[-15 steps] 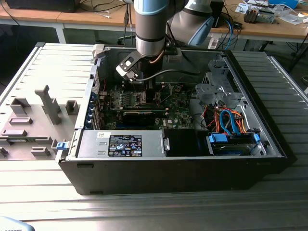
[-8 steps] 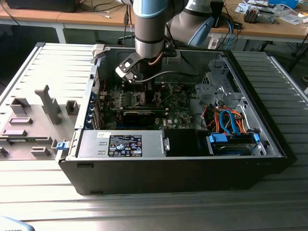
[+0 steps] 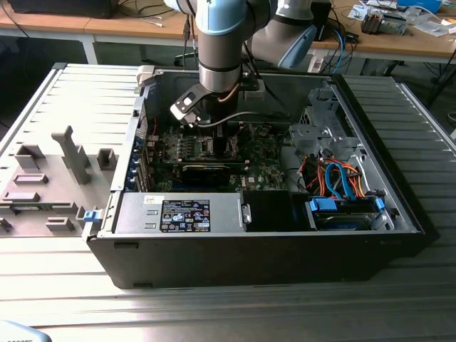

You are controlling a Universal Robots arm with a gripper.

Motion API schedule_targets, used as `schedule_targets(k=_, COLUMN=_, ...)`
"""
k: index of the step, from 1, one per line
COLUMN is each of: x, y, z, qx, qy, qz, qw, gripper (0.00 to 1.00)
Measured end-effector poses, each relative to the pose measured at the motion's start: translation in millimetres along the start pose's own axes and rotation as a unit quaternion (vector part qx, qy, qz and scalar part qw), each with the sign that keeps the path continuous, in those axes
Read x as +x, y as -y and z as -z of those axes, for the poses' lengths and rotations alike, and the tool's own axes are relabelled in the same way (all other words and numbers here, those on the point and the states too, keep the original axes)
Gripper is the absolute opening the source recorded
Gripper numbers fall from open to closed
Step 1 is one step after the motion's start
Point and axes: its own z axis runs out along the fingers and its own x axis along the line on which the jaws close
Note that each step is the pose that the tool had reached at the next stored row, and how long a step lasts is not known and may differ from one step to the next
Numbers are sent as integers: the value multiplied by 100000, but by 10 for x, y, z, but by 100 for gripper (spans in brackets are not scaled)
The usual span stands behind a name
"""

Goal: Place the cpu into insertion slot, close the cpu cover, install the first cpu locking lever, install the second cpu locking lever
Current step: 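Place the cpu into insertion slot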

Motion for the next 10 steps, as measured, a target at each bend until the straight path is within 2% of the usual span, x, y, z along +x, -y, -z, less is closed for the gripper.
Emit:
schedule_targets(k=6, x=3, y=-4, z=105, qx=0, qy=0, qz=4, qw=100000, gripper=62)
schedule_targets(k=9, x=21, y=-5, z=119, qx=-4, qy=17, qz=39, qw=100000, gripper=62)
schedule_targets(k=10, x=22, y=-5, z=119, qx=-8, qy=174, qz=112, qw=100000, gripper=60)
